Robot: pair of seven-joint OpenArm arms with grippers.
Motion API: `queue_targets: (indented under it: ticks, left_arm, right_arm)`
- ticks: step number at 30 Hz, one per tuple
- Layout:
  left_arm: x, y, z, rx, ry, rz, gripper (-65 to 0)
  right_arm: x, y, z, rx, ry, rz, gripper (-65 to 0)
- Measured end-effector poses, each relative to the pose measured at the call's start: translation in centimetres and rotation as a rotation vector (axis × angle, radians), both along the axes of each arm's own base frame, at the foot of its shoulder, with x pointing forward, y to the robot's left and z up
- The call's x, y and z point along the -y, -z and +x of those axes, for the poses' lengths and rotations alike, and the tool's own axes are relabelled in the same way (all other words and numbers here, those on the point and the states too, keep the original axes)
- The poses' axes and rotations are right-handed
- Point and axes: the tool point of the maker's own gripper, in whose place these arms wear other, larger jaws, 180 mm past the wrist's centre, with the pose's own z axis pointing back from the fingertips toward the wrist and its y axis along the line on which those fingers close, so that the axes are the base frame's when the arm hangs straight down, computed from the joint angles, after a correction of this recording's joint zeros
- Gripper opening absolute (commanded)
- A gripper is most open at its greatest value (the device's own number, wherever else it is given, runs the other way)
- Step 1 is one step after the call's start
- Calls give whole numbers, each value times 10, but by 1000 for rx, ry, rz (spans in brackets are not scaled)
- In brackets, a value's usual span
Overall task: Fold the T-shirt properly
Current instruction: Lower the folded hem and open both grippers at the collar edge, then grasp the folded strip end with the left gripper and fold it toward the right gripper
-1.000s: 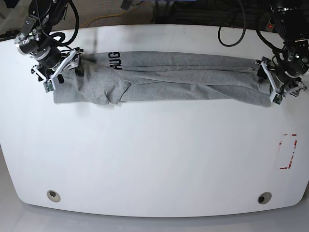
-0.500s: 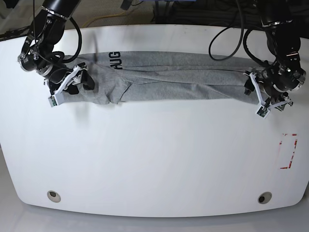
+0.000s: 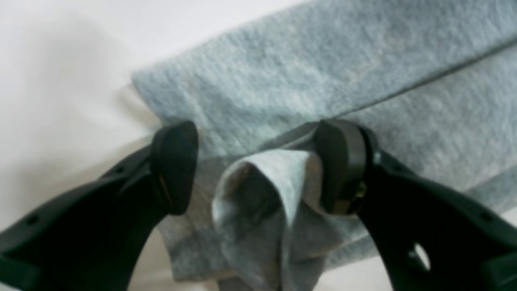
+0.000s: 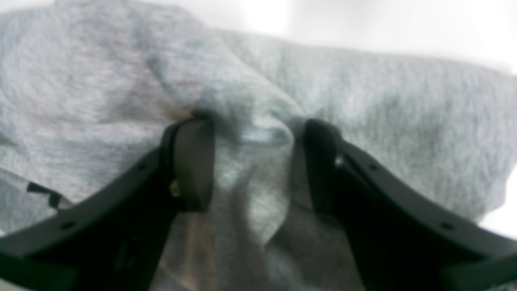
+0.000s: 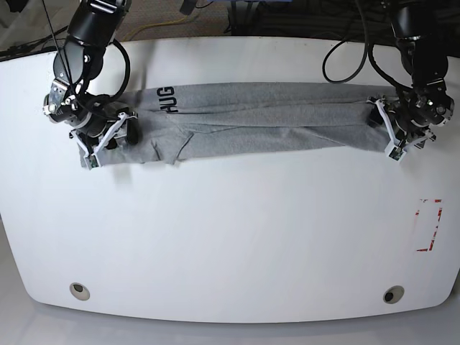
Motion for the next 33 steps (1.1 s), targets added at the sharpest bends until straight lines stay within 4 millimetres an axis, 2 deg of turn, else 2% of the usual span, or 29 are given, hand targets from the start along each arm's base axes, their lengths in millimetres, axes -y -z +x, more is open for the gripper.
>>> queue_targets:
  ticks: [4,9,12,15,19,22,27,33]
  left_arm:
    - [-3,1,2,5,-13,-12,-229]
    - [-29,-11,-1,30,-104,-19,-229]
    - [-47,-35,9,106,-160,-14,-225]
    - [-45,-55,19,189,-174,-81,-222]
    - [-50,-68,8,192,-242,-189,-218]
    - [-59,-77,1,208,-287,-248,-158]
    - [-50,-76,-6,194,-288,-317,-135]
    - [-37,-60,-10,137,-264,-339,-133]
  right_arm:
    - [7,-2,16,39,4,2,-317]
    - [14,-6,22,44,5,-20,-319]
    - [18,-8,20,32,5,-53,-319]
    - [24,-12,18,23,1,-96,-319]
    - [25,-16,18,32,3,-112,-320]
    - [23,-17,19,37,2,-107,-320]
    - [23,-17,18,36,2,-108,-320]
    - [23,-17,18,37,1,-107,-322]
